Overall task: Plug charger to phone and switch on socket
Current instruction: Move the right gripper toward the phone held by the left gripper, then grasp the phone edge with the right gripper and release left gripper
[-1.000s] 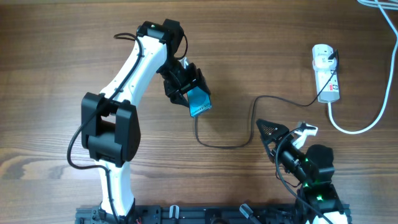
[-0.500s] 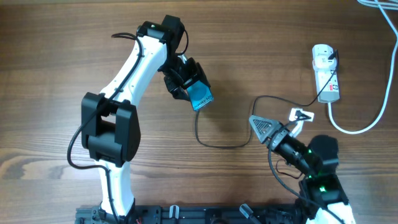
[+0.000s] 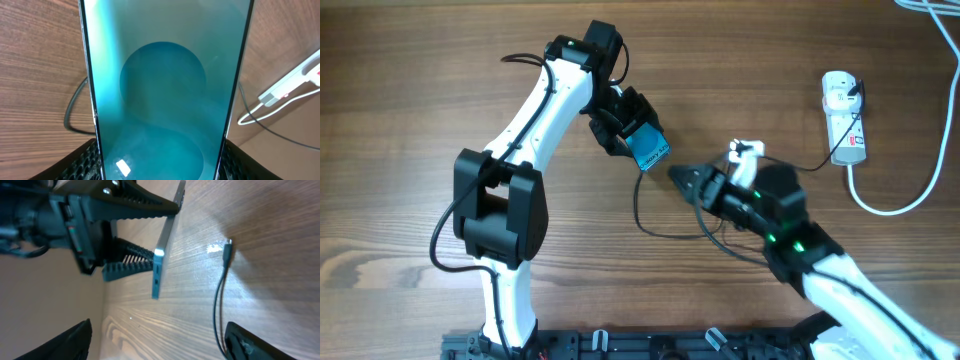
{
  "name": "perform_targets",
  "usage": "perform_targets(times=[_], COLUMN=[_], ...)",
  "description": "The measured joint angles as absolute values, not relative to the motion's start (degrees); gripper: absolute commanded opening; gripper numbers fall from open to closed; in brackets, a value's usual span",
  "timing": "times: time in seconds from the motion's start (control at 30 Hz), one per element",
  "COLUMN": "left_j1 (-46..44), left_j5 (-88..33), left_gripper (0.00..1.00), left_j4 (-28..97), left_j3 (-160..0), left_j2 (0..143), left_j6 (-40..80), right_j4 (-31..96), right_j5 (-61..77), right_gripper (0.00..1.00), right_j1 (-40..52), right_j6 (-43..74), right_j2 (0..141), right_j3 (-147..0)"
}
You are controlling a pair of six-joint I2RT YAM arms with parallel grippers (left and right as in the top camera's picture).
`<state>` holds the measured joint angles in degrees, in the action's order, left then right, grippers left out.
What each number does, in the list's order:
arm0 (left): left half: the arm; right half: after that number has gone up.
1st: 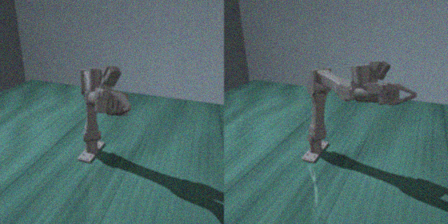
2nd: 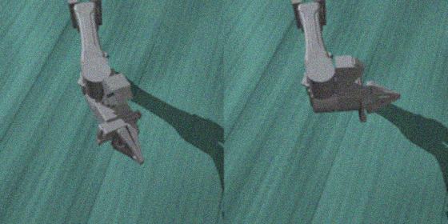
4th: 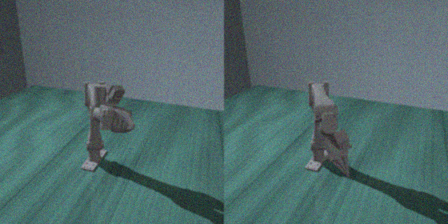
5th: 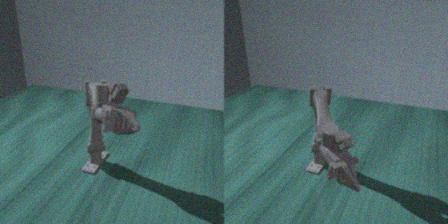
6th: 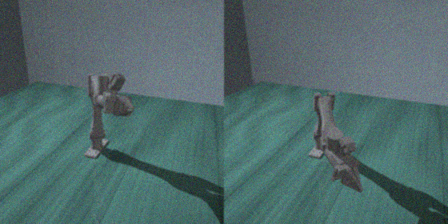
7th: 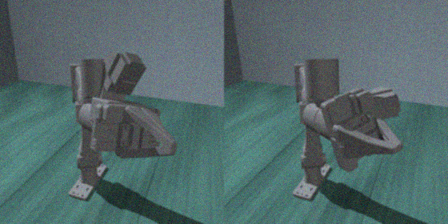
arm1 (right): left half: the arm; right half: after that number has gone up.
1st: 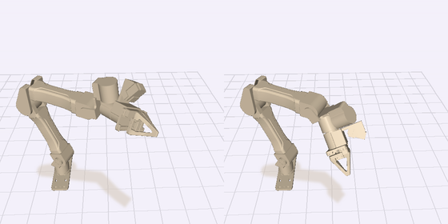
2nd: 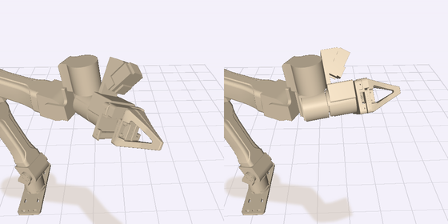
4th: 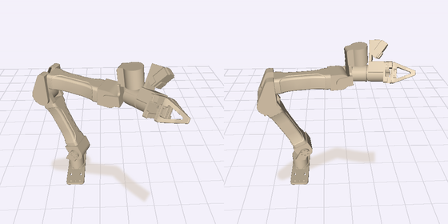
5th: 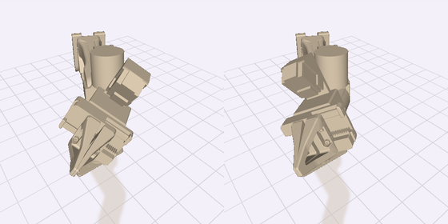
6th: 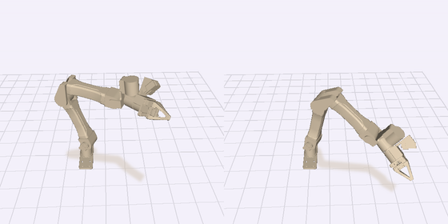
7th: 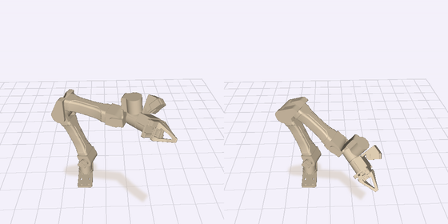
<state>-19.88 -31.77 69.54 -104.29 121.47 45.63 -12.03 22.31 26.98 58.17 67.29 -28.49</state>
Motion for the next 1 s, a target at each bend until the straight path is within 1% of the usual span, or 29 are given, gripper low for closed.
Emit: perform_targets(times=[0.13,0.33,0.5,0.7,0.87,1.0], left_j1=[-19.88,-19.88,-19.88,-19.88,-19.88,-19.88], left_j5=[-31.55,-31.51,-31.35,-31.33,-31.33,-30.81], left_gripper=[0.04,0.04,0.04,0.04,0.04,0.04], left_j4=[69.19,69.10,68.71,68.42,67.99,67.61], left_j3=[-104.29,-104.29,-104.29,-104.29,-104.29,-104.29], left_j2=[121.47,121.47,121.47,121.47,121.47,121.47], left_j6=[46.24,46.46,46.65,47.48,47.57,48.40], right_j4=[-12.08,-12.03,-12.08,-12.10,-12.08,-12.08], right_j5=[20.71,19.81,18.74,16.69,14.90,14.20], right_gripper=[0.80,0.72,0.69,0.64,0.52,0.45], right_j1=[28.18,28.32,29.52,31.59,31.57,31.70], right_j6=[58.19,58.67,58.63,58.63,58.76,58.87], right_j2=[74.61,82.81,86.24,88.18,89.78,91.61], right_j3=[-33.58,-38.63,-41.50,-42.89,-43.46,-44.77])
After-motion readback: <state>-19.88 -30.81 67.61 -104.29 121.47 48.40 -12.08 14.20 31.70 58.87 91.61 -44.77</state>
